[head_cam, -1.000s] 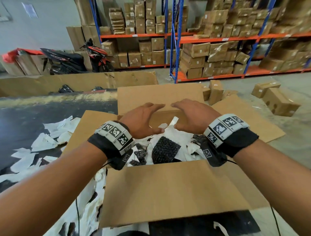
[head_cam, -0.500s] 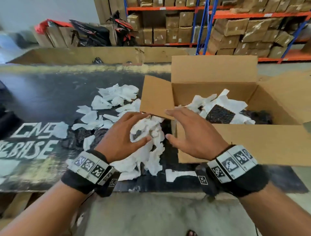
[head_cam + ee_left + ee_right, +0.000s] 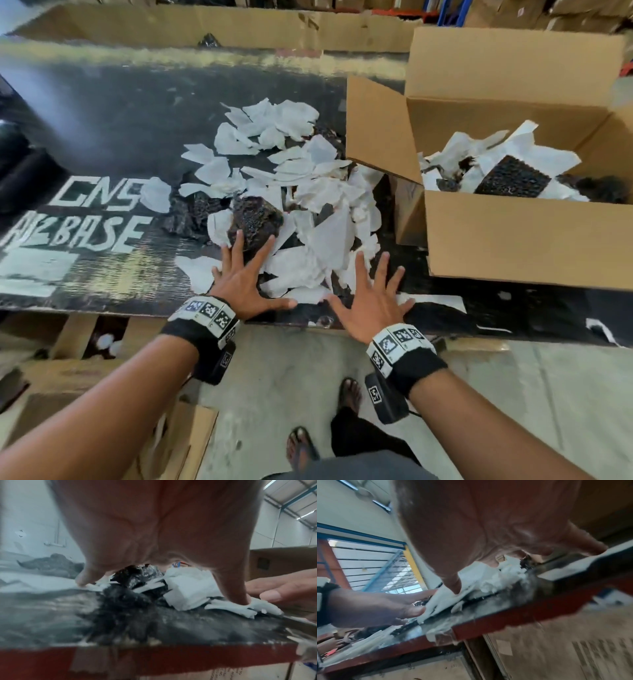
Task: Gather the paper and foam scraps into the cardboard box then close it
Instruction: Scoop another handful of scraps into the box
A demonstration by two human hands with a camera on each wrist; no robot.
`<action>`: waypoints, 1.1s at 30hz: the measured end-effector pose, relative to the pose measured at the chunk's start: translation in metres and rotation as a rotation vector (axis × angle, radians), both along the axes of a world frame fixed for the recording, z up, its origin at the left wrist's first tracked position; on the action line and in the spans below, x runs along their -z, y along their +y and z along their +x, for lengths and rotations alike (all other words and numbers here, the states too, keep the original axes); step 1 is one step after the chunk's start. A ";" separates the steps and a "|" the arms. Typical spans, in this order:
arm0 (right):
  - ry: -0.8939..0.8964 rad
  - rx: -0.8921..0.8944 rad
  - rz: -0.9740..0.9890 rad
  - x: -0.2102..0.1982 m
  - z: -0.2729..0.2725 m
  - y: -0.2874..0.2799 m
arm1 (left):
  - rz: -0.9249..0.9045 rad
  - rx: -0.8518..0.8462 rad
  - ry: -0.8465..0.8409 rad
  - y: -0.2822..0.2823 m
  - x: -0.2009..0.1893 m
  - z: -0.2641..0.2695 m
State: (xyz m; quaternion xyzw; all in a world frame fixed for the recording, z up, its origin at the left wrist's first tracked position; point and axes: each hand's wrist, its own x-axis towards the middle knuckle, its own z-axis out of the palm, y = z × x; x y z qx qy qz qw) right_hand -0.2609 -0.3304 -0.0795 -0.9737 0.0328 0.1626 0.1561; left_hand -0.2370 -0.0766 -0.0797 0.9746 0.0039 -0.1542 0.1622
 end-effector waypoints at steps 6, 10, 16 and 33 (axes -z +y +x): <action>-0.045 -0.114 0.111 0.012 0.028 0.027 | 0.009 0.078 -0.006 -0.011 0.018 0.029; -0.100 -0.176 0.166 -0.004 0.059 0.043 | -0.033 0.090 0.030 -0.008 0.001 0.046; -0.455 -0.048 0.111 -0.039 0.101 0.035 | 0.179 0.036 -0.206 0.018 -0.032 0.061; -0.090 -0.201 0.358 -0.007 0.173 0.112 | -0.159 0.158 -0.009 0.063 -0.011 0.131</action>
